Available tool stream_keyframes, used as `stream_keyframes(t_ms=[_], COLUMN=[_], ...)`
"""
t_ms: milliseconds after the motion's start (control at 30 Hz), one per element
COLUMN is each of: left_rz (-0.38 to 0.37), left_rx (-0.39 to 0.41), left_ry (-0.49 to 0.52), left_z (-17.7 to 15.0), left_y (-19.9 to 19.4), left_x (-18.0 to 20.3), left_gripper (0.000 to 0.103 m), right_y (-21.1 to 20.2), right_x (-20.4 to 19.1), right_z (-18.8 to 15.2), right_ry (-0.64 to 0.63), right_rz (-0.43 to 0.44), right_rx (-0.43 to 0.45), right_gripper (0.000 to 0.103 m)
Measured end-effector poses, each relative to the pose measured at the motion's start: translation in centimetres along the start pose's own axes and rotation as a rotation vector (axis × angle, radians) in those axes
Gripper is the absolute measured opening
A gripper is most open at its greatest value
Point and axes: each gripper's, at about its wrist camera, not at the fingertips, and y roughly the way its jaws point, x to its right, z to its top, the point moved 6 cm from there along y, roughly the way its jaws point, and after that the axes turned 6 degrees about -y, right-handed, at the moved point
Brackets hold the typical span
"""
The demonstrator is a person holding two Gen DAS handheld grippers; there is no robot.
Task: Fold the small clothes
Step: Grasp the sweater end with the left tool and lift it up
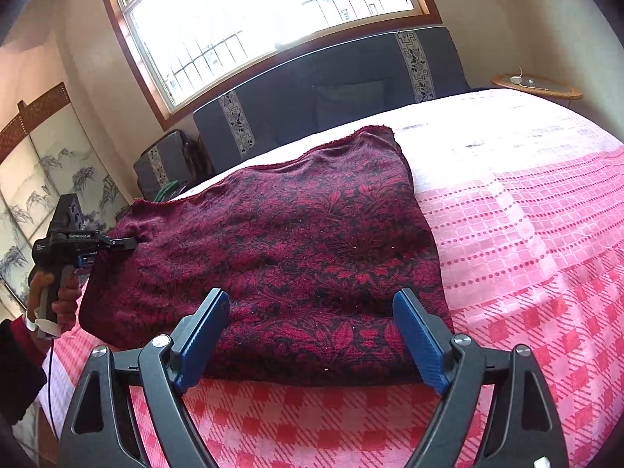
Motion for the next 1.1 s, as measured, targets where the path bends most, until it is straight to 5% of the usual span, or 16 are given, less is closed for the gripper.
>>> stream_keyframes(t_ms=[400, 1100], left_rz=[0.122, 0.110], left_rx=[0.051, 0.076], left_ry=[-0.005, -0.086], left_z=[0.2, -0.2], left_y=[-1.3, -1.5], left_x=[5.2, 16.4], left_gripper=[0.021, 0.021], right_y=[-0.8, -3.2], right_x=[0.2, 2.5], right_z=[0.3, 0.5], right_ry=[0.029, 0.185], right_rz=[0.065, 0.211], right_rx=[0.049, 0.173], right_gripper=[0.089, 0.096])
